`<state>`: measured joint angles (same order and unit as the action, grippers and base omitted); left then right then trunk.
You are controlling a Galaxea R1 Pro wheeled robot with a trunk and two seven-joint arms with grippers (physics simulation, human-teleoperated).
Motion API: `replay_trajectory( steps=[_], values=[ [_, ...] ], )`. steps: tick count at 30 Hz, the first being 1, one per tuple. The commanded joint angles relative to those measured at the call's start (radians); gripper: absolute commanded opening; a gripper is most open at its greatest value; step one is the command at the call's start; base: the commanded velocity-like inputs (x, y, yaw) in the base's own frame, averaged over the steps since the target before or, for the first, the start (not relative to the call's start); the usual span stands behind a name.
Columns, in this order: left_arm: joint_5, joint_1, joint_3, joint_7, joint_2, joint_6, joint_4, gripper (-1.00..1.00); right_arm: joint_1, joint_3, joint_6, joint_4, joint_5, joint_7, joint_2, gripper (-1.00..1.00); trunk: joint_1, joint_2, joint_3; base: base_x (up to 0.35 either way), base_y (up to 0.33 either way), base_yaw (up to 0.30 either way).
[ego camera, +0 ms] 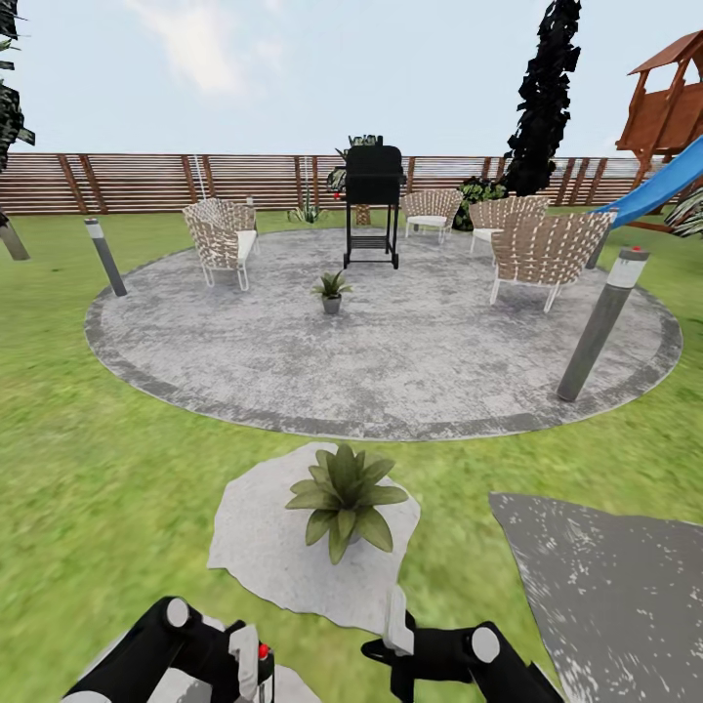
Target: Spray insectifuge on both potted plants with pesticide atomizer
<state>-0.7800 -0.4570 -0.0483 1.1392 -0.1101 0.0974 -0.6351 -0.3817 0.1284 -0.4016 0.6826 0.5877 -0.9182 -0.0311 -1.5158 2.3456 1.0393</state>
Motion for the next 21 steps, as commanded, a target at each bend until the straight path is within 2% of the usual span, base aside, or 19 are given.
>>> replay_trajectory(
  steps=[1, 9, 14, 21],
  values=[
    [-0.008, 0.0, -0.002, 0.0, 0.003, 0.01, -0.001, -1.0, 0.0, -0.001, -0.004, 0.004, 0.007, -0.001, -0.003, -1.0, 0.0, 0.0, 0.001, 0.0, 0.0, 0.0],
    [-0.011, 0.003, -0.002, 0.002, 0.027, 0.014, 0.001, -1.0, 0.0, -0.001, -0.004, 0.009, 0.004, -0.001, -0.038, -1.0, 0.0, 0.0, 0.001, 0.0, 0.0, 0.0],
    [-0.013, 0.003, -0.004, 0.002, 0.06, 0.015, 0.004, -1.0, -0.001, -0.001, -0.005, 0.011, 0.003, -0.001, -0.067, -1.0, 0.0, 0.0, 0.001, 0.0, 0.0, 0.0],
    [-0.014, 0.002, -0.003, 0.002, 0.084, 0.016, 0.002, -1.0, -0.005, -0.001, -0.005, 0.009, 0.003, -0.001, -0.075, -1.0, 0.0, 0.0, 0.001, 0.0, 0.0, 0.0]
  ],
)
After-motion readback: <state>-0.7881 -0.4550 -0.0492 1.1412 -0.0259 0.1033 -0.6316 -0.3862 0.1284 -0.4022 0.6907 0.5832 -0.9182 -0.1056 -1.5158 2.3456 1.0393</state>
